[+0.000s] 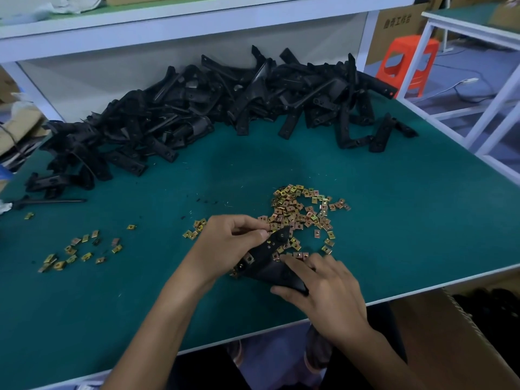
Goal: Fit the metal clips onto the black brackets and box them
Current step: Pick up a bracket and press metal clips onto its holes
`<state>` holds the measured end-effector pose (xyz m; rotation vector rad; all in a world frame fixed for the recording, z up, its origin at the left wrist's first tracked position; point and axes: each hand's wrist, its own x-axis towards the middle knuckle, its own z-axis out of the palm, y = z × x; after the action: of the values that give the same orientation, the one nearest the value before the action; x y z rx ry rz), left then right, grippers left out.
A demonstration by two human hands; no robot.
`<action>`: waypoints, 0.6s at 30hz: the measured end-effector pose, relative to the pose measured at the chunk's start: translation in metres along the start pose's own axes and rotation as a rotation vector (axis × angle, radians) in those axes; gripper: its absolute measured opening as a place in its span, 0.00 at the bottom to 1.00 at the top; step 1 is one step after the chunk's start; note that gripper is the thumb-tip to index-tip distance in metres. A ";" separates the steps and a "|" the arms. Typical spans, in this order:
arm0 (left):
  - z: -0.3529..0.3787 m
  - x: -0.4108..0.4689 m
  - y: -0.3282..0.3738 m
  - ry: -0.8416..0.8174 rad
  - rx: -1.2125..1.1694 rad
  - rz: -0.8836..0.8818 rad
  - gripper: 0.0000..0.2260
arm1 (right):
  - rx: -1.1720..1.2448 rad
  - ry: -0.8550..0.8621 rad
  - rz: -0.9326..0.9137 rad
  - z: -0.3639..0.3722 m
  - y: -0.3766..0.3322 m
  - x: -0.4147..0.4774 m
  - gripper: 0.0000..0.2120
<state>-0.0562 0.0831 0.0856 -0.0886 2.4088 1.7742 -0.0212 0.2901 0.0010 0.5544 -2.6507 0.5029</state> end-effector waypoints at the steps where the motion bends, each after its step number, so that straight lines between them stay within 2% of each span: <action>1: 0.000 0.000 0.001 -0.003 0.014 0.008 0.07 | 0.000 -0.002 -0.006 0.000 0.000 0.000 0.28; 10: -0.010 0.005 0.015 -0.121 0.271 0.019 0.04 | -0.016 -0.020 -0.028 0.002 0.001 0.000 0.29; 13: 0.001 -0.002 0.014 -0.068 0.351 0.035 0.03 | -0.017 -0.028 -0.014 0.002 0.001 0.001 0.28; 16: 0.012 -0.019 0.005 -0.011 0.399 0.094 0.09 | -0.020 -0.026 0.012 0.002 0.000 0.001 0.28; 18: 0.019 -0.027 -0.004 0.082 0.441 0.120 0.15 | -0.030 -0.031 0.024 0.001 -0.001 0.001 0.28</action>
<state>-0.0271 0.0988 0.0803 0.0347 2.8548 1.2577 -0.0217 0.2890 0.0007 0.5255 -2.6930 0.4647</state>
